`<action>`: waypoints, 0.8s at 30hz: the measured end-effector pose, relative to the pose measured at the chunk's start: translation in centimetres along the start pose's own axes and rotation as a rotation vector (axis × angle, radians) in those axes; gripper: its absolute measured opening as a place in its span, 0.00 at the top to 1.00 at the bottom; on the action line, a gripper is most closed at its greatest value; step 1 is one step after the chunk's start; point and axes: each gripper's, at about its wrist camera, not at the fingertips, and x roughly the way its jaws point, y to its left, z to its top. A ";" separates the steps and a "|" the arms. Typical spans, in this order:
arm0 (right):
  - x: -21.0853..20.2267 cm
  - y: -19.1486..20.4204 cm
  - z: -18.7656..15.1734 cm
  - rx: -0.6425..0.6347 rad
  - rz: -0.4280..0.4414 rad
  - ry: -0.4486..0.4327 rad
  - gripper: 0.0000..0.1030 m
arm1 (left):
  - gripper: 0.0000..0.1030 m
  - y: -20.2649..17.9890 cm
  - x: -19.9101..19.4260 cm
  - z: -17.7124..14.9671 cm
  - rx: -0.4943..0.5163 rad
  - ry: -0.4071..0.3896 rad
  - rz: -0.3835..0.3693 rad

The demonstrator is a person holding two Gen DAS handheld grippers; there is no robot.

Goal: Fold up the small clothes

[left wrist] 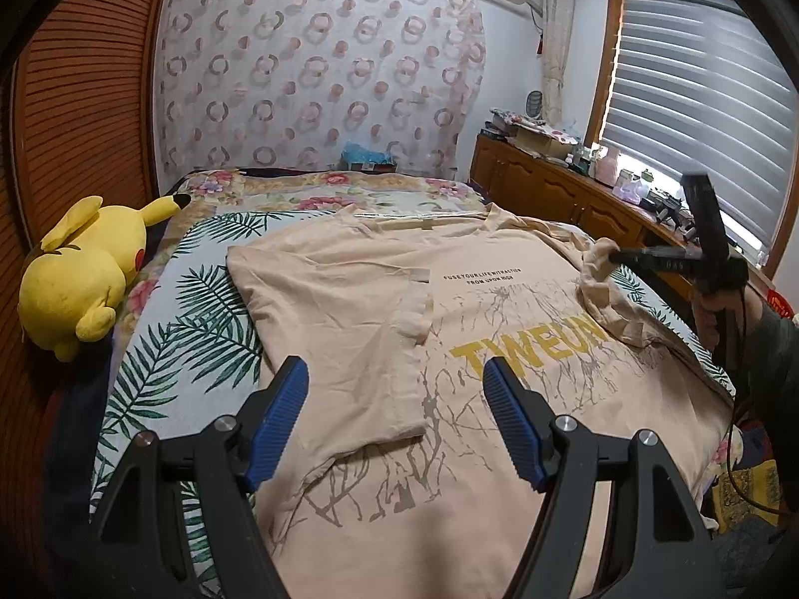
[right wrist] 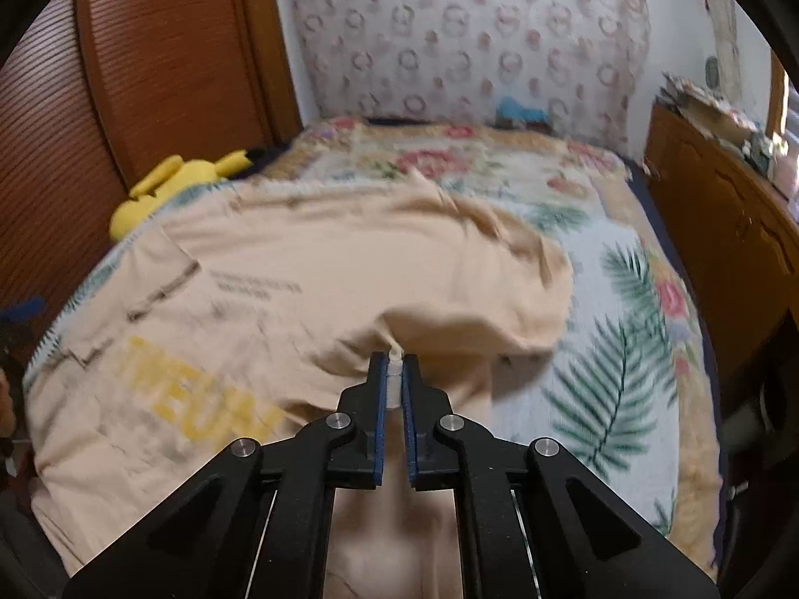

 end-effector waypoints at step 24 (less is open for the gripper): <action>2.9 9.3 6.6 -0.147 0.057 -0.038 0.76 | 0.30 0.8 -0.3 -0.4 -0.020 0.002 0.001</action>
